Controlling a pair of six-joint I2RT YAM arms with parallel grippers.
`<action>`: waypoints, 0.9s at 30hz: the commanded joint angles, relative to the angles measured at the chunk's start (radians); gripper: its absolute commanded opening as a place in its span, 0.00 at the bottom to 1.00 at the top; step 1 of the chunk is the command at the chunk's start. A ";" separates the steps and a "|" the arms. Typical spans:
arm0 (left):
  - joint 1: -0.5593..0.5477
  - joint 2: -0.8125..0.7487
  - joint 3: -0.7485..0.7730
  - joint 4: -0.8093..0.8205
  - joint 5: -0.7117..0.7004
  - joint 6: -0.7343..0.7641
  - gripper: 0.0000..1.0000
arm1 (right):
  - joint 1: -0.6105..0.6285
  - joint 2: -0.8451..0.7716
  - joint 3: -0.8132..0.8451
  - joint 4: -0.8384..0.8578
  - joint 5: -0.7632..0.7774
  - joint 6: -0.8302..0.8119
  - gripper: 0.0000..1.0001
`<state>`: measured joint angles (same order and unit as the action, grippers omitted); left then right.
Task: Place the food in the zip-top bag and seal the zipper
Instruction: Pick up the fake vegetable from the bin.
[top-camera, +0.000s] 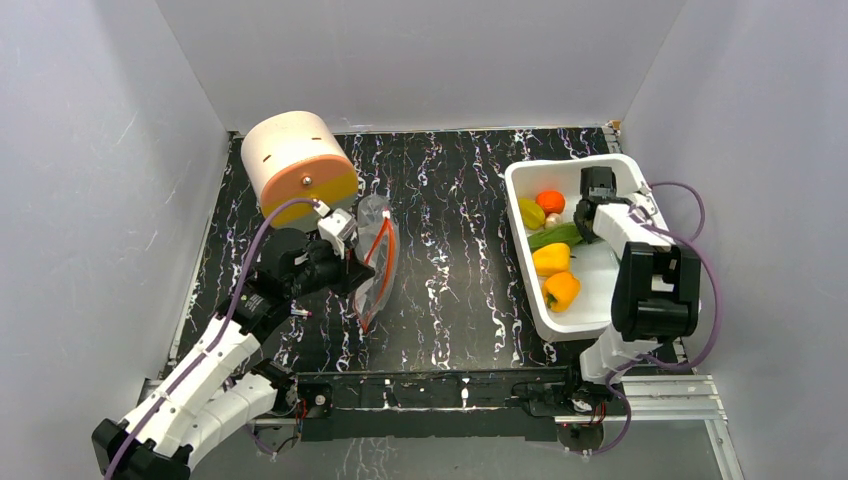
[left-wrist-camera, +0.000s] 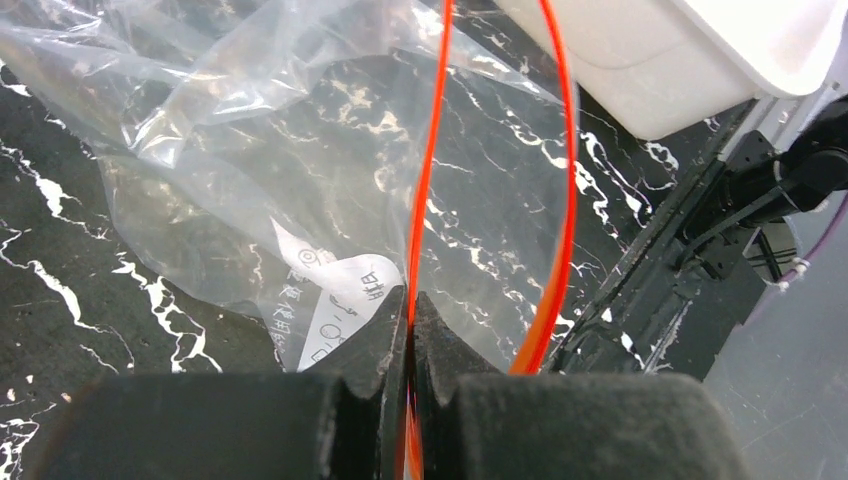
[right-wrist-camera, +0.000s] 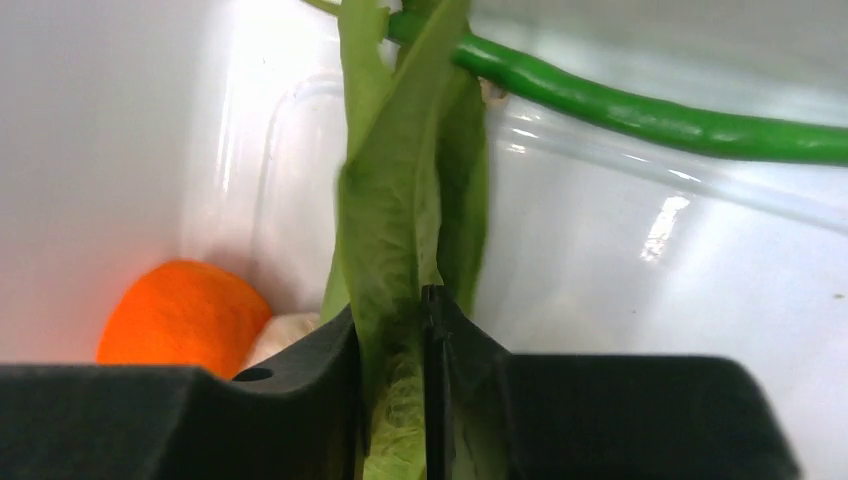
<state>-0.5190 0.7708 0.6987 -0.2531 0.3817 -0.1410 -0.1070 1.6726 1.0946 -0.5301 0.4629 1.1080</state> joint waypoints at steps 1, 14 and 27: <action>0.000 0.033 0.032 -0.031 -0.061 0.004 0.00 | -0.008 -0.149 -0.160 0.233 -0.036 -0.127 0.13; 0.000 0.031 0.018 -0.015 -0.108 -0.005 0.00 | -0.006 -0.495 -0.239 0.436 -0.113 -0.442 0.00; -0.001 0.087 0.048 -0.046 -0.089 -0.023 0.00 | 0.013 -0.649 -0.169 0.507 -0.238 -0.471 0.00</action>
<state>-0.5190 0.8242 0.7017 -0.2779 0.2768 -0.1497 -0.0978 1.0798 0.8543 -0.1265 0.2668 0.6704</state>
